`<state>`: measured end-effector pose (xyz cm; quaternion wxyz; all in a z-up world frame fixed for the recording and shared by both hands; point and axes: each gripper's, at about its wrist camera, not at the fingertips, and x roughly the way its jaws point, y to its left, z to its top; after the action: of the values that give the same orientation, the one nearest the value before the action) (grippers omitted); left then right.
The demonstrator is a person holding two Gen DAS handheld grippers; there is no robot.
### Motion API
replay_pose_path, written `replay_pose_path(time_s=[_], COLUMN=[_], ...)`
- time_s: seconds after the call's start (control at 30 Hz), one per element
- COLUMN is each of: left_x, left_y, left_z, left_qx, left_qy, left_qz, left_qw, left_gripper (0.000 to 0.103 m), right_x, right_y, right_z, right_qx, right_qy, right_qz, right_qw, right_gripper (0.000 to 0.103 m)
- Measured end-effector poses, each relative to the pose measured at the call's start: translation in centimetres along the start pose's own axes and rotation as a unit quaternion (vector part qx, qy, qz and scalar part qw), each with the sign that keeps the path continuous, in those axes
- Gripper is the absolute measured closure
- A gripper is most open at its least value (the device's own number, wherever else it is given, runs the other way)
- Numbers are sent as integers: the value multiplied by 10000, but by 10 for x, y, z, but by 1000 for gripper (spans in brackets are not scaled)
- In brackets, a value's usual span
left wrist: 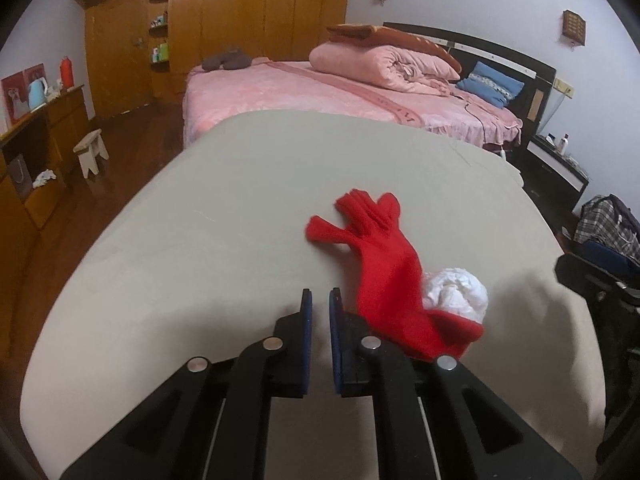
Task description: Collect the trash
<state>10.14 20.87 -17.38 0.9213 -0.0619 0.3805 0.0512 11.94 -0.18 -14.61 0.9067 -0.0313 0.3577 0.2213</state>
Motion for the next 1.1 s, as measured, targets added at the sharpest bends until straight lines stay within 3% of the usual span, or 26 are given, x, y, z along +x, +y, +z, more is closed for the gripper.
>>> replay_pose_path(time_s=[0.27, 0.6, 0.77, 0.83, 1.1], left_x=[-3, -3, -2, -2, -3], left_y=[19, 32, 33, 32, 21], left_z=[3, 2, 1, 1, 3], left_qx=[-169, -304, -301, -281, -191], left_qy=[-90, -116, -112, -104, -103], left_qz=[138, 141, 140, 139, 83], left_qw=[9997, 9994, 9994, 9995, 9997], left_gripper=[94, 89, 85, 85, 85], right_x=[24, 46, 52, 47, 19], right_y=[35, 58, 58, 60, 40], right_z=[6, -7, -10, -11, -4], right_qx=[-91, -266, -136, -169, -121], right_qy=[190, 582, 911, 910, 596], right_qz=[386, 563, 1108, 1164, 967], right_qw=[9990, 9964, 9896, 9889, 9935], right_gripper=[6, 7, 51, 59, 64])
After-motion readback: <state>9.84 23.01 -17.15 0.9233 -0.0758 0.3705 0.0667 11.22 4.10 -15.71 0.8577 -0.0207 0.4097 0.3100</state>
